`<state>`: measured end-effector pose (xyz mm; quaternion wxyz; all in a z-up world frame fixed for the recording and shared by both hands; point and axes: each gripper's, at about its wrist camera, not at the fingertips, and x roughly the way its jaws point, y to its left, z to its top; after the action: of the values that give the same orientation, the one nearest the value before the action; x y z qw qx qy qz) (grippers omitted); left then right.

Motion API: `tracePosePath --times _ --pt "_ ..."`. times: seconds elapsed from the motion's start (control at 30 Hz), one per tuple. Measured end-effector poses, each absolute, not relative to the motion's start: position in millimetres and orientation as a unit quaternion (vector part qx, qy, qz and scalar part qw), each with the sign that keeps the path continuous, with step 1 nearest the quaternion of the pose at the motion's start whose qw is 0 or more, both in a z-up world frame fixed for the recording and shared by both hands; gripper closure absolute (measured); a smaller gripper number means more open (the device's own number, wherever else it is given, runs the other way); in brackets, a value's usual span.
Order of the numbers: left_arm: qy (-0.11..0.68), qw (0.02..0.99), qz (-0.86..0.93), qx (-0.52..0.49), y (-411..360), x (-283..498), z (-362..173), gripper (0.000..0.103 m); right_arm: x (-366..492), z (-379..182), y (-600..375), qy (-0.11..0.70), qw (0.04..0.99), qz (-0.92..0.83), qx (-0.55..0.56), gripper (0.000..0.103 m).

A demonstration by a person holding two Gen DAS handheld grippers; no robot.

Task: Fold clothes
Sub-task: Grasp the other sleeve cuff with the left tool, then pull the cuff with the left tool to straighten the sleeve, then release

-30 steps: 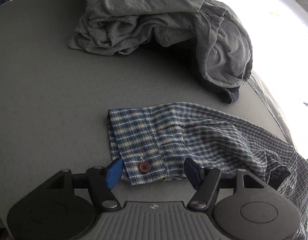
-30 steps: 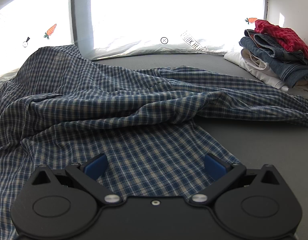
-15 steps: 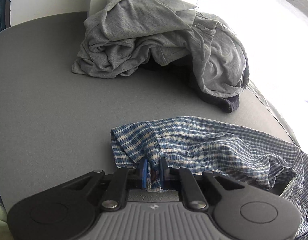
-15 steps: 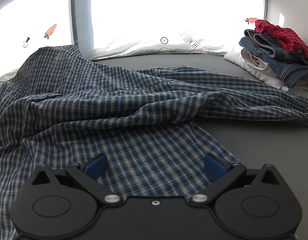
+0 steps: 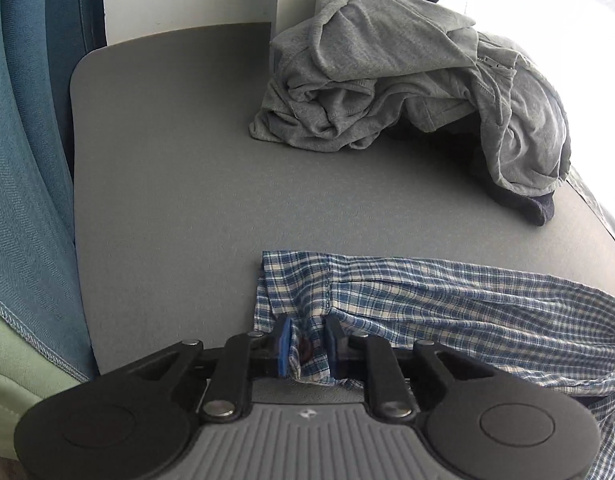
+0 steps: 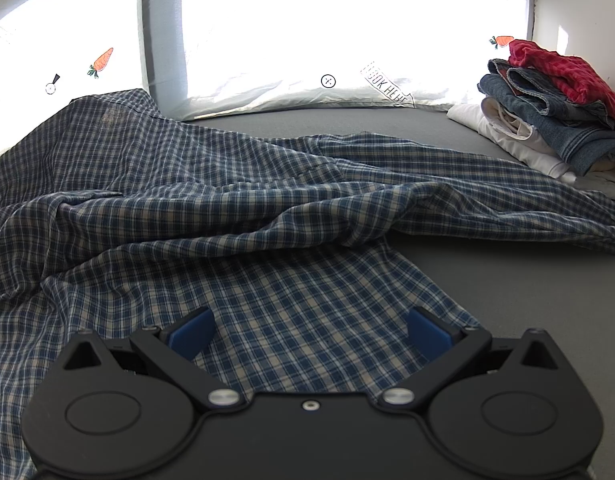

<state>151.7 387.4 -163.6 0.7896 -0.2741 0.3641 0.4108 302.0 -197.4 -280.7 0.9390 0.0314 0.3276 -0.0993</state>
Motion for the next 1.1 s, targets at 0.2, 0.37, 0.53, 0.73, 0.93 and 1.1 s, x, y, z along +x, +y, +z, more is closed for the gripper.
tracePosePath --times 0.2,0.37,0.53,0.73,0.93,1.1 --pt "0.357 0.809 0.393 -0.251 369.4 152.8 -150.9 0.057 303.1 -280.1 -198.0 0.329 0.938 -0.099 0.031 0.0" --pt "0.349 0.838 0.358 -0.217 348.1 163.4 -134.1 0.047 312.5 -272.7 -200.0 0.368 0.925 -0.084 0.035 0.0" --pt "0.351 0.866 0.293 -0.201 315.7 184.9 -123.0 0.042 325.8 -263.7 -209.0 0.412 0.91 -0.034 0.033 0.0" --pt "0.37 0.885 0.219 -0.177 258.2 224.1 -119.5 0.037 325.1 -241.0 -223.4 0.397 0.916 -0.011 0.052 0.001" --pt "0.387 0.898 0.143 -0.154 197.2 268.9 -119.8 0.036 343.7 -211.6 -246.7 0.371 0.928 -0.006 0.041 0.003" --pt "0.388 0.909 0.093 -0.12 157.3 318.9 -120.8 0.036 382.6 -201.9 -253.1 0.354 0.935 0.012 -0.009 0.014"
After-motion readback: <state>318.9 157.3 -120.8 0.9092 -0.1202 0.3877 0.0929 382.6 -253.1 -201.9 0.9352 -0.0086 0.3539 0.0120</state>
